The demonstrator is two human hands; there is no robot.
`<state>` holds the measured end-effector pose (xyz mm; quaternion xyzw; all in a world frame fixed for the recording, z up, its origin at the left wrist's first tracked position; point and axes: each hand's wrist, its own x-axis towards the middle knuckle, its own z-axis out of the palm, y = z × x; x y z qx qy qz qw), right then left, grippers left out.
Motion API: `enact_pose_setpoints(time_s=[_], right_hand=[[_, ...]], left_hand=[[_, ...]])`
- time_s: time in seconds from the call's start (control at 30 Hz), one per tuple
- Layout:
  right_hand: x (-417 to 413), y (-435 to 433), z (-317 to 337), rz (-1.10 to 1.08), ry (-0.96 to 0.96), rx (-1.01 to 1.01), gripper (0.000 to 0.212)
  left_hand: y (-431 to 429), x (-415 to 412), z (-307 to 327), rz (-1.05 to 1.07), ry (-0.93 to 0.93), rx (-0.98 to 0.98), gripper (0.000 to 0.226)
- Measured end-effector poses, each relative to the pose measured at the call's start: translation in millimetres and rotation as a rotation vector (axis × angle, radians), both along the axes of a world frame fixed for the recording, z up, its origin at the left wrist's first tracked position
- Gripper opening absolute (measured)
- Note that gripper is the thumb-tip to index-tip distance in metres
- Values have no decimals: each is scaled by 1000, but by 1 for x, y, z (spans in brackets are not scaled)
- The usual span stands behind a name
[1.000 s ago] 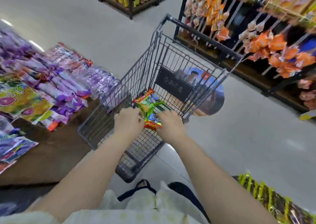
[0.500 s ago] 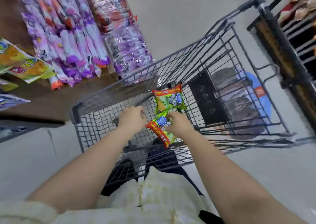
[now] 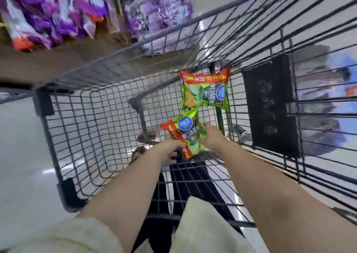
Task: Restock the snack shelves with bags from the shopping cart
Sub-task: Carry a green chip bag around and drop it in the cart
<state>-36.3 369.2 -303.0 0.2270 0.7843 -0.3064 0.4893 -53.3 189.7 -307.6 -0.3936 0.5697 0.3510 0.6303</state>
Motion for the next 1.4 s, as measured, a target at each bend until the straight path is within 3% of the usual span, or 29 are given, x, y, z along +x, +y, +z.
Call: enact_pose_setpoints(time_s=[0.13, 0.23, 0.47, 0.57, 0.67, 0.8, 0.87, 0.93, 1.07, 1.23, 1.33, 1.4], right_hand=[[10, 2, -31, -284, -91, -126, 80], [14, 3, -37, -456, -117, -179, 81], [3, -18, 13, -550, 26, -313, 72], [-17, -44, 59, -505, 89, -424, 64], [-39, -84, 107, -421, 178, -493, 63], [-67, -152, 168, -261, 258, -564, 55], [-79, -194, 187, -209, 271, -610, 49], [-86, -242, 210, -146, 281, -669, 52], [-90, -350, 246, -5, 369, -763, 44], [-68, -512, 290, 63, 446, -848, 42], [-44, -606, 312, 123, 417, -914, 46], [-29, -662, 322, 158, 381, -957, 53]], left_hand=[[12, 11, -23, 232, 8, 5, 39], [15, 16, -23, 292, 61, 7, 39], [-21, 11, 29, 495, 305, 61, 49], [-54, 3, 76, 586, 461, 25, 54], [-93, -2, 127, 708, 597, -4, 41], [-162, -4, 186, 842, 724, -4, 47], [-204, -1, 210, 929, 790, -22, 36], [-249, 6, 237, 1023, 870, -56, 26], [-346, 32, 281, 1140, 1029, -111, 28], [-486, 80, 334, 1201, 1192, -197, 49], [-575, 116, 347, 1277, 1253, -242, 29], [-627, 137, 353, 1305, 1283, -281, 28]])
